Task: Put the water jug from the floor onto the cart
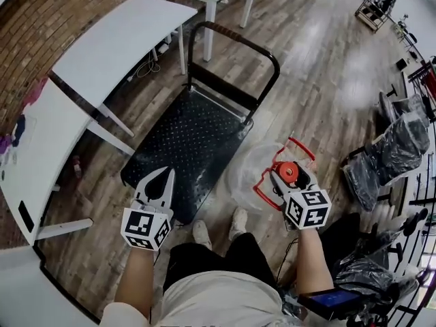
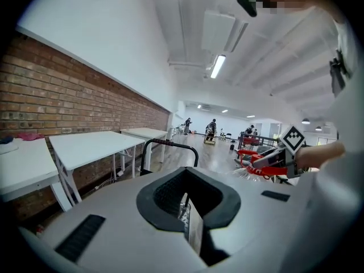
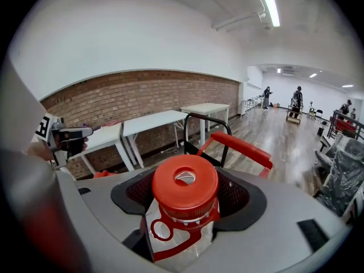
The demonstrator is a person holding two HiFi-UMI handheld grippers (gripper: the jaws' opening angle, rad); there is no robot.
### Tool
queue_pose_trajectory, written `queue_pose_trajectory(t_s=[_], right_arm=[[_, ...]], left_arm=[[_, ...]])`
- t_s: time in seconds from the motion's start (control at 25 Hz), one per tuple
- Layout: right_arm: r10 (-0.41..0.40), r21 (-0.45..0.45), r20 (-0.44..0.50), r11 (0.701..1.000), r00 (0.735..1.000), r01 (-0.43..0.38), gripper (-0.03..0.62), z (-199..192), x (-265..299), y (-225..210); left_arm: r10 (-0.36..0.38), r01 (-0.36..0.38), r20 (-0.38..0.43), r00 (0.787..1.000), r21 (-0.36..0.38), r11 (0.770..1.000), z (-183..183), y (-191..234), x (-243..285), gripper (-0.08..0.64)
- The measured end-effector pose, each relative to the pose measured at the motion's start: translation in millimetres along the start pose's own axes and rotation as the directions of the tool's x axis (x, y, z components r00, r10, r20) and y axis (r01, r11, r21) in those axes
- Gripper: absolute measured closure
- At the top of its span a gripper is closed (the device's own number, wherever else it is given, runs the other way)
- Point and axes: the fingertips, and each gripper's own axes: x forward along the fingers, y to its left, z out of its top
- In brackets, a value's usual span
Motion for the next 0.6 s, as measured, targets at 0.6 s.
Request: queue_pose_trajectory(t_s=[0.6], right_arm=[[0.305, -0.182, -0.038, 0.934, 0.952, -0.306, 0.275, 67, 116, 27]], left_arm=[[0.256, -0.253, 0.034, 0.966, -0.058, 0.966, 31, 28, 54, 0.56]])
